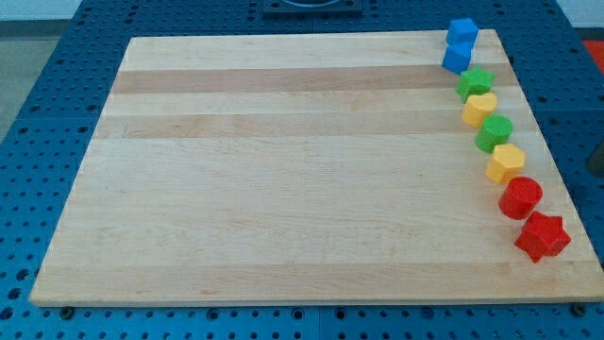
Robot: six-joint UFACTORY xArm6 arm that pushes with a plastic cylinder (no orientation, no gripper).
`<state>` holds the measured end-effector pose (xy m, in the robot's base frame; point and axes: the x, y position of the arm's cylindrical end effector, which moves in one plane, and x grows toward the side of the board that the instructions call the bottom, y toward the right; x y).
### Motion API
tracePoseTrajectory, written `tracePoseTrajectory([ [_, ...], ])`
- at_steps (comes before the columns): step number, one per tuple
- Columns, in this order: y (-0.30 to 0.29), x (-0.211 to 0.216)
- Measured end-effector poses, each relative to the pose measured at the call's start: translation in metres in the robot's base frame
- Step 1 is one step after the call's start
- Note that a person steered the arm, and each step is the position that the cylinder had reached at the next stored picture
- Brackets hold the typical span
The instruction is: Move red star to the center
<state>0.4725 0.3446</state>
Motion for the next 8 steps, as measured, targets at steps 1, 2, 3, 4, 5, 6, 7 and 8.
tracePoseTrajectory([
  [1, 0.000, 0.000],
  [2, 0.001, 0.041],
  [3, 0.000, 0.127],
  [4, -0.025, 0.137],
  [5, -0.067, 0.123],
  [6, -0.061, 0.104],
  [7, -0.071, 0.110],
  [8, -0.112, 0.106],
])
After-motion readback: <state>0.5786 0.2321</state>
